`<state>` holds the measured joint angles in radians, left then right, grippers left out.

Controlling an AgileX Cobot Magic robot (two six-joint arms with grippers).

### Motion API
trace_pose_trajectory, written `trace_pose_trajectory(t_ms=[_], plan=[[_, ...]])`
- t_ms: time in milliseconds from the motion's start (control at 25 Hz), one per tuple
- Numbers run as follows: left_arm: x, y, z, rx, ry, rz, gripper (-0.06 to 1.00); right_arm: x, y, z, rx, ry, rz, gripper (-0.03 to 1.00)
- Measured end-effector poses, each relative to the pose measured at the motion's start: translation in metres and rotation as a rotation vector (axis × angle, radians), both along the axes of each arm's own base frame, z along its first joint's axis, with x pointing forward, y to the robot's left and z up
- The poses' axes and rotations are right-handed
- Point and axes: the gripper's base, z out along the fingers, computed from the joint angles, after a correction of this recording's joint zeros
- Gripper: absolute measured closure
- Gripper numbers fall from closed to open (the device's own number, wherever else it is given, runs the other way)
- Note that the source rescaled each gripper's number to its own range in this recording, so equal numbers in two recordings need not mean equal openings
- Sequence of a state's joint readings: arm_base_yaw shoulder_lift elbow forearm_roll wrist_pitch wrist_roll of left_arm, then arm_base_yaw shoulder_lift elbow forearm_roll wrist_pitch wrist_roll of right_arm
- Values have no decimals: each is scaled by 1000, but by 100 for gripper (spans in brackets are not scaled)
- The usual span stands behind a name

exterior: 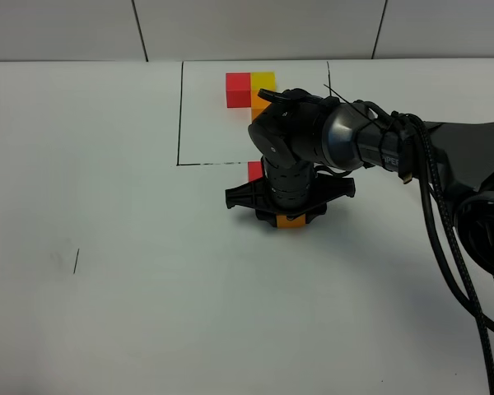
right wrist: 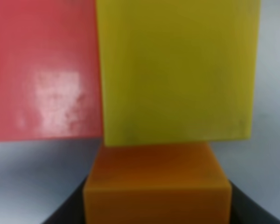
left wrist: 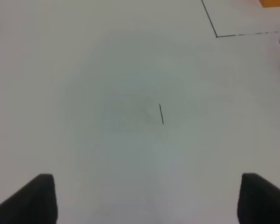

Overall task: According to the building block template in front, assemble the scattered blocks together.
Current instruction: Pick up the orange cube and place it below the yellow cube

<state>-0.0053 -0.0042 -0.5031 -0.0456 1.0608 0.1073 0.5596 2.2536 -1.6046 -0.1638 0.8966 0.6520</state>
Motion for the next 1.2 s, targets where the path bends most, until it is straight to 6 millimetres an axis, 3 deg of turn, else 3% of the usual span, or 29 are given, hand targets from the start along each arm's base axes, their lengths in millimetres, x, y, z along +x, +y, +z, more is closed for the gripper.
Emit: trace_pose_trajectory(t_ms=[1200], plan=[[0,0,0,0,0,0,20,5,-3,0,31,-11,1,96]])
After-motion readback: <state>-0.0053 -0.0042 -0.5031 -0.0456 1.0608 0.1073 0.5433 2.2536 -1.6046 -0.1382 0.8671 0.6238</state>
